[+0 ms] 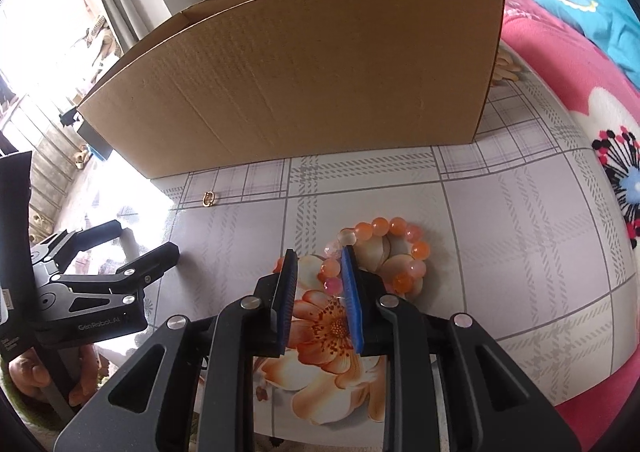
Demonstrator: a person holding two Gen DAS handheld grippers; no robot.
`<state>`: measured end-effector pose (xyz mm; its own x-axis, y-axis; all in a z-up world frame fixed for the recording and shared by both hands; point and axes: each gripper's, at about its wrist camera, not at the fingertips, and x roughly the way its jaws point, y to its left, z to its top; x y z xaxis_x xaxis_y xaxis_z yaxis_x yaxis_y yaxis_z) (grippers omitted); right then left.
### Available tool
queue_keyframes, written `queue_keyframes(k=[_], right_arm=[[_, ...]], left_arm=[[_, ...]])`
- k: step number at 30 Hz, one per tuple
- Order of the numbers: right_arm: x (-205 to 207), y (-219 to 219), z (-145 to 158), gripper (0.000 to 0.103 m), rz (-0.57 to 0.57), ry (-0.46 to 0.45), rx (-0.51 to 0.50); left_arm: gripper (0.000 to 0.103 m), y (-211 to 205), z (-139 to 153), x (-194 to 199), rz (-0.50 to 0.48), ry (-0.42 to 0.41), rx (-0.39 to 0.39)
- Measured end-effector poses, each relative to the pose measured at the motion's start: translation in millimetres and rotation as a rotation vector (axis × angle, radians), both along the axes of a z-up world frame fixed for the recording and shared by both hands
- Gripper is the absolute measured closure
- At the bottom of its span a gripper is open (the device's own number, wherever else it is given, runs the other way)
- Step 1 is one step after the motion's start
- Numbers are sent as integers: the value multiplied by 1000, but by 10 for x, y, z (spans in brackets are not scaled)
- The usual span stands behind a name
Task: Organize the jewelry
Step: 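Close the right tool on the orange bead bracelet, then close the left tool on the small gold ring while the right tool holds the bracelet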
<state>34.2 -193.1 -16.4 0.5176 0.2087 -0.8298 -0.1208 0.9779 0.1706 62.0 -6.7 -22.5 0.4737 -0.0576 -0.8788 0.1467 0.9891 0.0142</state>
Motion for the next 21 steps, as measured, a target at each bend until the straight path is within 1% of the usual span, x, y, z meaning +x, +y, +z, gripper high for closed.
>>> queue_keyframes(k=[4, 21], right_arm=[[-81, 32, -12, 80, -1, -8, -13], [-8, -73, -12, 79, -6, -3, 7]], left_arm=[[7, 1, 3, -5, -1, -1, 0], [7, -6, 14, -25, 0, -7, 1]])
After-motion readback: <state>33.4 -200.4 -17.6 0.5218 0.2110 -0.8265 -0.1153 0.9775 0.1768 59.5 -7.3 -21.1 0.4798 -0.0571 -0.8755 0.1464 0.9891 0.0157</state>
